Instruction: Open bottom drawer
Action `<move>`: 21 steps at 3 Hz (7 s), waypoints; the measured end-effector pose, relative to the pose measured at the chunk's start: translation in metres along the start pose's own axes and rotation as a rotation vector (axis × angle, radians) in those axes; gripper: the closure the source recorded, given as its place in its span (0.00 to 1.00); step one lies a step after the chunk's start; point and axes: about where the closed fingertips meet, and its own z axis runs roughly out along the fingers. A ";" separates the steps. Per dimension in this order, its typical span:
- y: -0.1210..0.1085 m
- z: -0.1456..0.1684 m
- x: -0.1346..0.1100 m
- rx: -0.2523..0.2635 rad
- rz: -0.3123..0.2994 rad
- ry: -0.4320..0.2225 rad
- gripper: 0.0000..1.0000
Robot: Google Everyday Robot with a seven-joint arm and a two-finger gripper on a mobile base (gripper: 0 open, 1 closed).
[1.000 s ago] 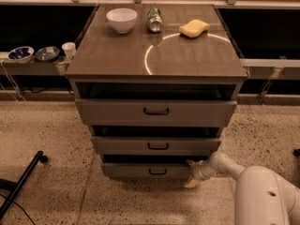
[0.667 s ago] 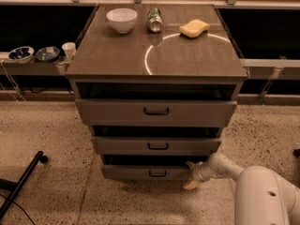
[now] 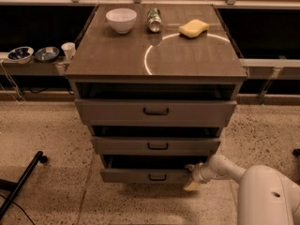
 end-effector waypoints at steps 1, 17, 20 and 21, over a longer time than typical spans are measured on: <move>0.029 0.004 0.007 -0.024 0.035 -0.004 0.34; 0.060 -0.039 -0.060 -0.082 -0.039 0.008 0.68; 0.045 0.049 -0.042 -0.099 -0.006 0.004 1.00; 0.060 0.081 -0.043 -0.177 -0.043 -0.001 1.00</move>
Offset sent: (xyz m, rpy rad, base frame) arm -0.1326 -0.0100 -0.0346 0.0273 0.1451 -0.0918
